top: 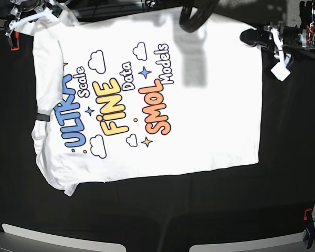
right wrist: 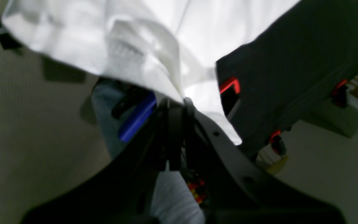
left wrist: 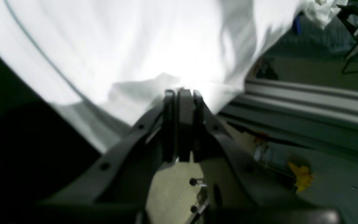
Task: Layout the t-shirt on the table in an organized manner, then fold the t-shirt properly
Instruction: 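Drag the shirt shoulders with both grippers to square it on the table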
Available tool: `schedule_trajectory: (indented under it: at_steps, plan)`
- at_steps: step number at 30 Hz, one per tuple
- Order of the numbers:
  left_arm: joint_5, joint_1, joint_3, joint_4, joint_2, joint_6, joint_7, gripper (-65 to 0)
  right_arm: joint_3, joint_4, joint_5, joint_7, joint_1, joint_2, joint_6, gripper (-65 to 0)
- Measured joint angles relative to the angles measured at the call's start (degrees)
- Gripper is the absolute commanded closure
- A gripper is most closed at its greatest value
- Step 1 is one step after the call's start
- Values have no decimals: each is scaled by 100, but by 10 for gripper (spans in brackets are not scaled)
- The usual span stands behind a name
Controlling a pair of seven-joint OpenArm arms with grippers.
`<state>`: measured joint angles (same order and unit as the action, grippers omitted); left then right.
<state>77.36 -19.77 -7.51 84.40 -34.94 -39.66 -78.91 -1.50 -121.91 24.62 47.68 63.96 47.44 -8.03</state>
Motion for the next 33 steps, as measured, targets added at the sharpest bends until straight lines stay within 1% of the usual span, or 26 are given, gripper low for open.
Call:
schedule_trajectory:
  at_steps: [3, 5, 8, 10, 11, 13, 15, 18, 20, 25, 27, 31, 33]
  plan:
    - [-4, 114, 0, -2, 0, 0, -2, 0, 0, -140, 13, -7, -83, 2, 162, 0]
    - [0, 232, 0, -2, 2, -2, 11, 0, 0, -151, -9, -20, -350, -46, 271, 0]
    - [-13, 455, -2, 0, 17, -2, 144, 0, 0, -151, 20, -24, -962, -251, 369, 0]
    - [-197, 586, -4, 0, 72, -2, 363, 0, 0, -153, 42, -24, -1274, -389, 378, 0]
    - [-323, 621, -7, 0, 125, -2, 446, 0, 0, -153, 13, -17, -1394, -433, 372, 0]
    - [-643, 636, -4, 0, 243, 0, 807, 0, -2, -153, -249, -22, -1635, -481, 352, 0]
    - [-1080, 627, -4, 0, 356, 4, 1207, 0, -4, -153, -501, -37, -1875, -476, 354, 0]
    - [-1803, 629, -4, 0, 481, 9, 1711, 0, -4, -133, -654, -55, -2210, -476, 352, 0]
    - [-2151, 629, -7, 0, 529, 15, 1792, 0, -4, -37, -675, -114, -2406, -479, 350, 0]
    - [-2164, 629, -4, -2, 684, 15, 2070, 0, -7, 411, -697, -234, -2896, -496, 343, 0]
    - [-2168, 629, -4, -2, 693, 15, 2179, 0, -11, 619, -960, -271, -3123, -522, 352, 0]
    - [-2199, 634, -13, -2, 719, 15, 2302, 0, -17, 949, -1202, -479, -3593, -719, 337, 0]
    - [-2356, 680, -74, -2, 800, 15, 2304, 0, -20, 1043, -1279, -643, -3799, -839, 326, 0]
